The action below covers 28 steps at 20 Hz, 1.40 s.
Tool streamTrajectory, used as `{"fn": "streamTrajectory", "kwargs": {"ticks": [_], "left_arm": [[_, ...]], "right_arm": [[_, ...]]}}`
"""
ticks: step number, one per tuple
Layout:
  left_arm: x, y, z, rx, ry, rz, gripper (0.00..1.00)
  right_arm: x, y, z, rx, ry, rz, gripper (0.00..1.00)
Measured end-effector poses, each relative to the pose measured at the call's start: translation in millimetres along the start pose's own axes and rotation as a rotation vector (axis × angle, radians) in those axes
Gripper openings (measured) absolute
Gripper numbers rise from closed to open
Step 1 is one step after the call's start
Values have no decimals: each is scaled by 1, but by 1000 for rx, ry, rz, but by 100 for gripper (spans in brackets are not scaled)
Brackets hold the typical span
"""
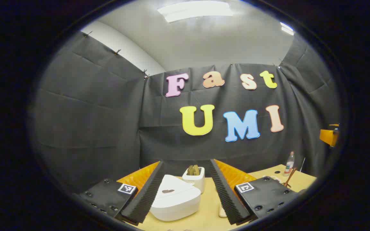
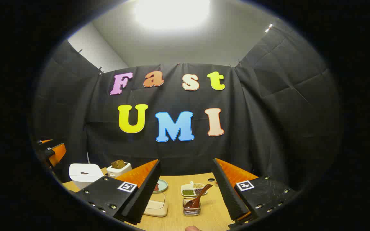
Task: Close the left gripper, press the button to open the rice cooker; take a wooden spoon from the chopstick holder with the right hand, scoop a spoonful of rice and pour it into the rice cooker, then put the wooden spoon back into the chopstick holder.
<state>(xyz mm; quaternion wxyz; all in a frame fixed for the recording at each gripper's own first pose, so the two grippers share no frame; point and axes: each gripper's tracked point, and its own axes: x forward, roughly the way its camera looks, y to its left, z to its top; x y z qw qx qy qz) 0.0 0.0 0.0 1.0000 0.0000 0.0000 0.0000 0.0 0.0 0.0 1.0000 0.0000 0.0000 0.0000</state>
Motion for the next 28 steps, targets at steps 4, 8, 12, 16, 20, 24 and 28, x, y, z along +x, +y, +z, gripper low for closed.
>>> {"fn": "streamTrajectory", "kwargs": {"ticks": [4,8,12,16,20,24,28], "left_arm": [[2,-3,0,-22,-9,-7,97],[1,3,1,-15,-16,8,97],[-1,10,-3,-12,-3,32,97],[-3,20,-6,-3,1,50,97],[-4,28,-9,-10,15,59,97],[-2,31,-8,-10,18,54,96],[1,37,-9,-16,20,55,76]], "right_arm": [[5,1,10,-25,-24,15,96],[4,4,12,-43,-42,32,96],[4,7,9,-43,-36,49,96],[3,5,6,-35,-28,45,96],[3,5,1,-42,-17,44,96],[4,12,-2,-39,-5,56,96],[7,21,1,-55,-18,76,96]]}}
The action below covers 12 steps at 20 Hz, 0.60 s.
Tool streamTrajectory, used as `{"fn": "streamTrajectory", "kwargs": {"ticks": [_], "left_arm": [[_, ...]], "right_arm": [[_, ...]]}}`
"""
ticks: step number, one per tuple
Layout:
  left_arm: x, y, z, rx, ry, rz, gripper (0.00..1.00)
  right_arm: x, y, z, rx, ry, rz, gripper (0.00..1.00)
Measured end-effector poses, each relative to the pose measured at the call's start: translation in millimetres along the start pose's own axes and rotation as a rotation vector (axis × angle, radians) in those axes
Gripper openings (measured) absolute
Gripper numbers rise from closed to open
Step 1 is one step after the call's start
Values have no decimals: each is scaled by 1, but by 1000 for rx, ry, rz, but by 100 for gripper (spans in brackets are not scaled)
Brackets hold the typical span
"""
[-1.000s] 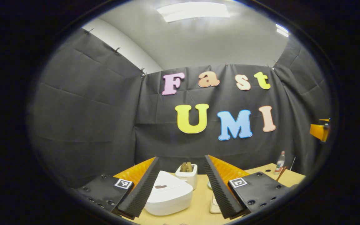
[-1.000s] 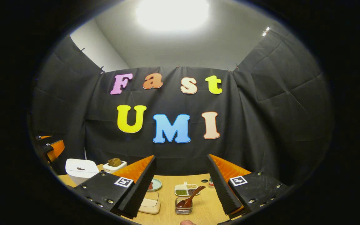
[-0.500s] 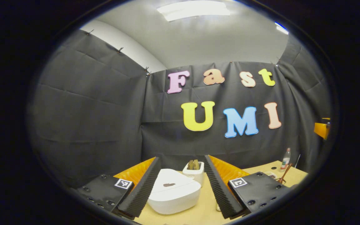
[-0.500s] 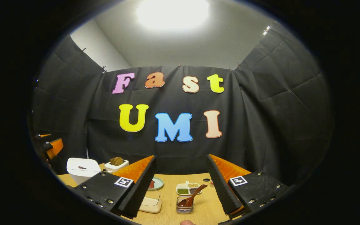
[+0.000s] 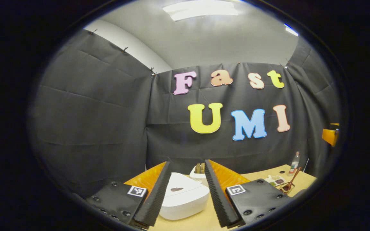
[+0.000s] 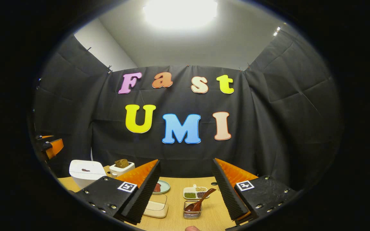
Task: Close the left gripper, press the button to open the rice cooker; take a wooden spoon from the chopstick holder with the right hand, scoop a spoonful of rice and pour it into the rice cooker, then put the wooden spoon back into the chopstick holder.
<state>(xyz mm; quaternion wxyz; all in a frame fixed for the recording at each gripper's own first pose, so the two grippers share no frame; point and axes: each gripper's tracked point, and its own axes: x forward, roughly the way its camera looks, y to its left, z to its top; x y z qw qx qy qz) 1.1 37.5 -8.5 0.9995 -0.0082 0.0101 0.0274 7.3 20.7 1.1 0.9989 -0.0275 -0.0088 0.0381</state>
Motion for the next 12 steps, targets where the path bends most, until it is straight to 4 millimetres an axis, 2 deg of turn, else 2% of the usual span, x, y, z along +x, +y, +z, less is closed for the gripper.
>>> {"fn": "streamTrajectory", "kwargs": {"ticks": [3,4,5,6,9,10,12], "left_arm": [[8,5,-4,-19,12,6,55],[10,10,-3,-18,10,17,34],[13,8,-2,-18,8,8,25],[13,11,-1,-12,3,17,9],[22,6,-10,-11,14,-17,8],[28,8,-14,-15,21,-25,6],[43,14,-27,-28,51,-30,8]], "right_arm": [[1,5,-2,-5,3,10,96],[2,6,-3,-6,8,12,96],[2,6,-4,-10,11,10,96],[2,6,-4,-15,14,5,96],[3,7,-7,-26,24,-8,96],[3,8,-8,-32,27,-13,96],[0,6,-9,-40,34,-30,96]]}}
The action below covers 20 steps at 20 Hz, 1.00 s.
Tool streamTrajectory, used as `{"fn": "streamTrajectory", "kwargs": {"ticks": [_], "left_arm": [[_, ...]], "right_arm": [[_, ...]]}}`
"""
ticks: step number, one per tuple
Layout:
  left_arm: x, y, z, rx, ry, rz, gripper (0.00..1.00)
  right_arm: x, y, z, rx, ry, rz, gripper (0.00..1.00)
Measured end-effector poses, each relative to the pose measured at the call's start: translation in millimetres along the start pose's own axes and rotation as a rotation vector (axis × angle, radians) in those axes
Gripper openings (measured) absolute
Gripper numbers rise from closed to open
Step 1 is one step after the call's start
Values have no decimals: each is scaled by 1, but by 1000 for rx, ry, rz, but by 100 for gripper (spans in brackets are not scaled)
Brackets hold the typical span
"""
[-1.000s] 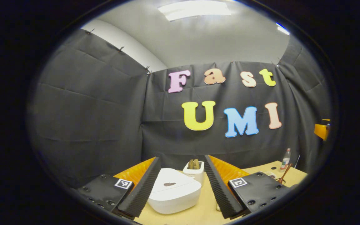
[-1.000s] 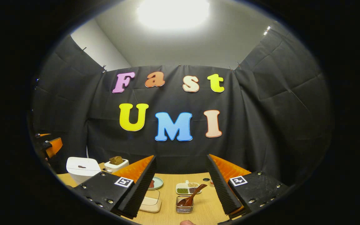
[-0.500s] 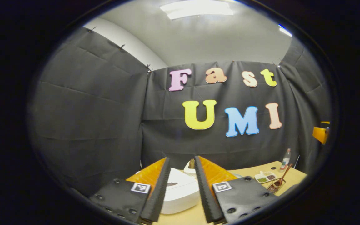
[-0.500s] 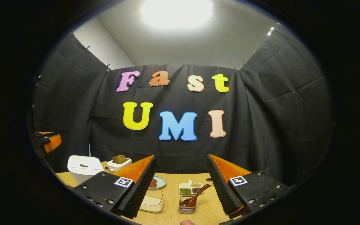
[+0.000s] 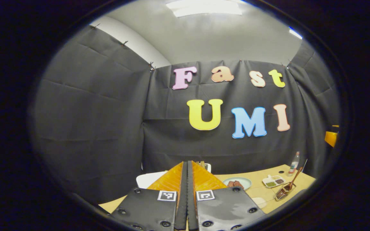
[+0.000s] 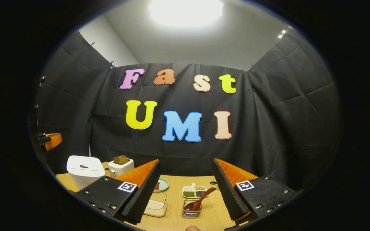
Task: Close the left gripper, press the button to open the rice cooker; take a wooden spoon from the chopstick holder with the right hand, scoop a spoonful of rice and pour it into the rice cooker, then put the wooden spoon back into the chopstick holder.
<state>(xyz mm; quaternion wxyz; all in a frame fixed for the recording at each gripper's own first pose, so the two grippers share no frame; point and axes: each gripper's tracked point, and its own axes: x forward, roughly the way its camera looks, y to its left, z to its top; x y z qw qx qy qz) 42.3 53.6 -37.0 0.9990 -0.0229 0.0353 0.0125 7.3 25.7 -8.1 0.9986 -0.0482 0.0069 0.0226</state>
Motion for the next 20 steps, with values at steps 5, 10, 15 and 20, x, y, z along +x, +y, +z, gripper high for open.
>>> {"fn": "streamTrajectory", "kwargs": {"ticks": [5,10,15,20], "left_arm": [[44,13,-27,-87,73,-42,8],[98,33,-66,-147,156,-49,9],[138,38,-123,-90,290,-61,9],[150,35,-182,-48,421,-66,9]], "right_arm": [[-9,-13,-8,-29,25,-74,95],[-19,-28,-14,-31,55,-145,95],[-26,-36,-15,-48,68,-190,95],[-28,-37,-17,-77,83,-197,95]]}}
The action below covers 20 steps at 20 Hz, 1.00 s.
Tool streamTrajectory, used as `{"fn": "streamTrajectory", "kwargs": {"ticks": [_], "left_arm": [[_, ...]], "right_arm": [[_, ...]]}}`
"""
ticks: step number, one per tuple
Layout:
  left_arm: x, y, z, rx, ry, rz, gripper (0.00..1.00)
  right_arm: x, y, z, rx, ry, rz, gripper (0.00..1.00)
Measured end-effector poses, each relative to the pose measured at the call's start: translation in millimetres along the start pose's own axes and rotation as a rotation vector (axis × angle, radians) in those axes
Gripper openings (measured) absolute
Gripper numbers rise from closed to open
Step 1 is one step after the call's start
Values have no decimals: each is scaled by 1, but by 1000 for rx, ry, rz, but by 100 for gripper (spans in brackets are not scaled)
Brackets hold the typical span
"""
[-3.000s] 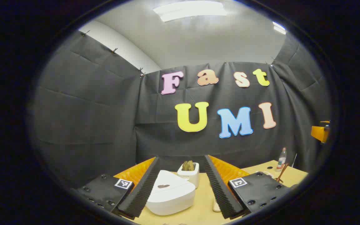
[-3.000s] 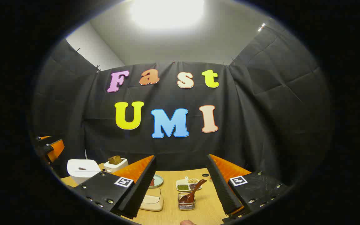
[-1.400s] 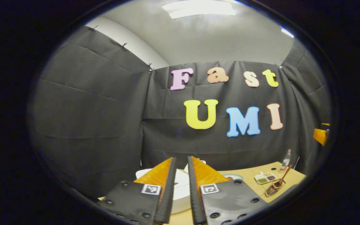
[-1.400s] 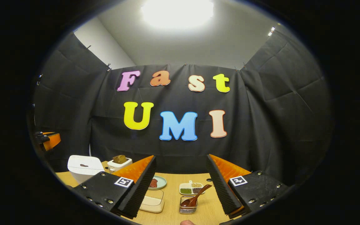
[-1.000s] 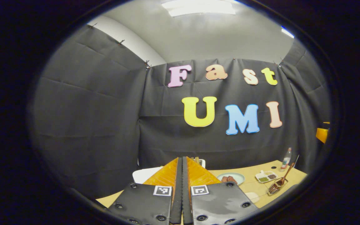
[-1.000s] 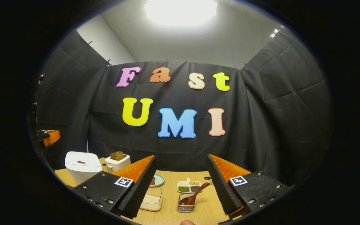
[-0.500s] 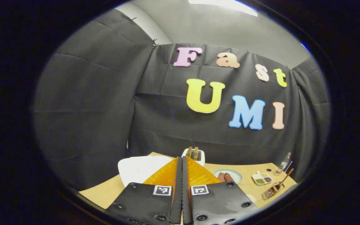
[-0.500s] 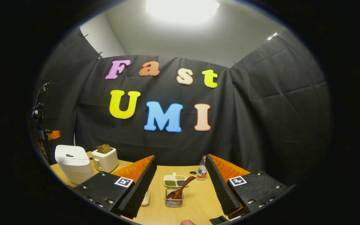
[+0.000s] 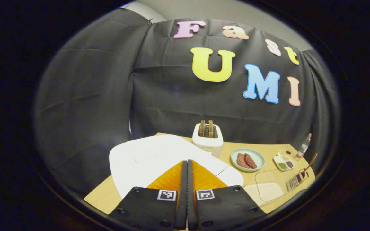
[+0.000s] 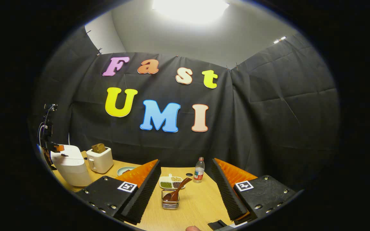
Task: Close the left gripper, press the button to open the rice cooker; take a wooden spoon from the chopstick holder with the right hand, scoop a spoonful of rice and pour it into the rice cooker, then put the wooden spoon back into the chopstick holder.
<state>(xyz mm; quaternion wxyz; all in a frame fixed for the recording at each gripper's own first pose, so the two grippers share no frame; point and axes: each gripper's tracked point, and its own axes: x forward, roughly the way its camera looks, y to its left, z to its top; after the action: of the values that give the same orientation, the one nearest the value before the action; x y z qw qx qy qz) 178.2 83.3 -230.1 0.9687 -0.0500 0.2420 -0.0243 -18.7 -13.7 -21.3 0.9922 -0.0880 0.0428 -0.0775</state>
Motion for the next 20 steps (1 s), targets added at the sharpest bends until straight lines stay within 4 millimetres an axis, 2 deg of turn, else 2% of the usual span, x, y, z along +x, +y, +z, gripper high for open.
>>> {"fn": "streamTrajectory", "kwargs": {"ticks": [5,6,9,12,14,15,19,20], "left_arm": [[3,5,-21,14,52,21,9],[2,5,-17,21,27,24,9],[2,5,-23,20,40,45,7],[1,4,-26,-1,68,59,9],[0,2,-17,33,49,43,7],[-4,3,-7,61,24,43,9],[-28,12,63,112,-144,100,11],[-32,14,74,112,-170,117,9]], "right_arm": [[1,-2,-1,-1,4,5,95],[1,-2,-1,0,5,7,95],[4,-5,-1,2,5,9,95],[6,-9,-3,9,4,11,95],[7,-8,-5,20,7,24,95],[8,-9,-5,18,8,30,95],[15,-7,-7,33,12,62,95],[17,-4,-6,40,10,75,96]]}}
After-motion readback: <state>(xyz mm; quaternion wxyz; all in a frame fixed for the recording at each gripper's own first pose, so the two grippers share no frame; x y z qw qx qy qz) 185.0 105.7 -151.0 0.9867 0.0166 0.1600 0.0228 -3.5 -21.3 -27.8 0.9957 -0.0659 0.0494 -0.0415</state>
